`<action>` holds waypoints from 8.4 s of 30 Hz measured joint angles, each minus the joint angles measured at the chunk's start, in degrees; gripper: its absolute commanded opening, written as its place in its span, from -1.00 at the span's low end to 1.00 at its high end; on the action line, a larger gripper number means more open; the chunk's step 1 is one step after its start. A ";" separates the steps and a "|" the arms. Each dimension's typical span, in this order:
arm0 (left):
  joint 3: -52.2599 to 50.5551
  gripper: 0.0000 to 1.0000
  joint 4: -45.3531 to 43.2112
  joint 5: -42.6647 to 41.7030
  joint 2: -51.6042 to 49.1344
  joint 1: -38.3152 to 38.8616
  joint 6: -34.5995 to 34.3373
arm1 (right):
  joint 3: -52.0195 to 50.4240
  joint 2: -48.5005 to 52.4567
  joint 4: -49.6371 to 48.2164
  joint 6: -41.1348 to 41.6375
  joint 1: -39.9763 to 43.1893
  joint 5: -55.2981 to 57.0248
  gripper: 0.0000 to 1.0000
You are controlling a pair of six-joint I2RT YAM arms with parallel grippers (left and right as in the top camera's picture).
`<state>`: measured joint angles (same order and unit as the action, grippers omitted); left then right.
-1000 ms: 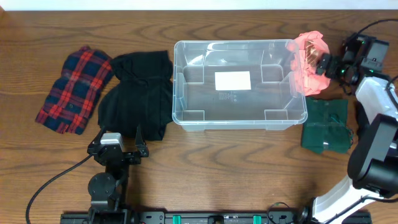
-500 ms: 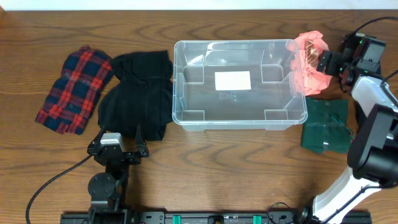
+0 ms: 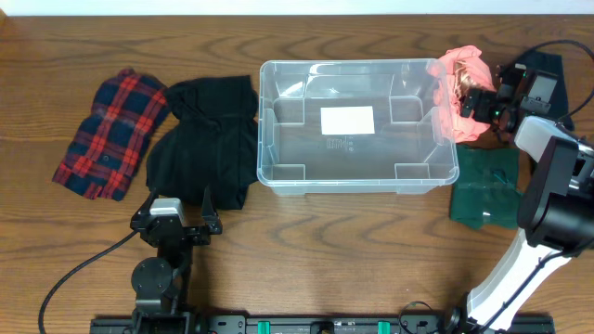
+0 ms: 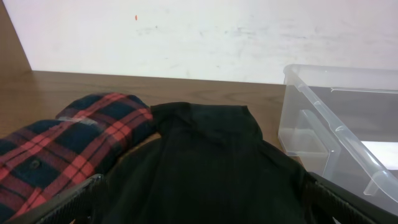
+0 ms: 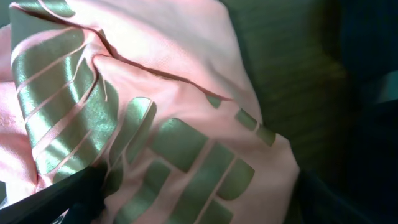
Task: Pack container
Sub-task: 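Grasp the pink printed shirt with the right gripper, then lift the pink shirt and carry it left over the clear bin, then lower the pink shirt into the bin and open the right gripper, then move the right gripper back over the dark green cloth, then grasp the dark green cloth with the right gripper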
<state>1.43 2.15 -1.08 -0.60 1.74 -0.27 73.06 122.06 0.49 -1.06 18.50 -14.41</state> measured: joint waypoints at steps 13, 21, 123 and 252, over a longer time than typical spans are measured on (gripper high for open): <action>0.00 0.96 0.00 0.00 0.00 0.00 0.00 | 1.25 0.07 5.40 2.93 0.02 -4.35 -0.30; 0.00 0.96 0.00 0.00 0.00 0.00 0.00 | 1.42 -1.22 6.67 2.95 0.81 -5.11 -0.92; 0.00 0.96 0.00 0.00 0.00 0.00 0.00 | -0.26 -11.82 4.72 41.44 -54.01 23.45 -0.93; 0.00 0.96 -0.02 0.00 0.00 0.00 0.00 | -1.53 -21.05 55.21 10.40 9.94 12.37 0.98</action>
<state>1.43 2.13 -1.08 -0.60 1.74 -0.27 71.53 101.01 55.70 9.34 28.45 -2.04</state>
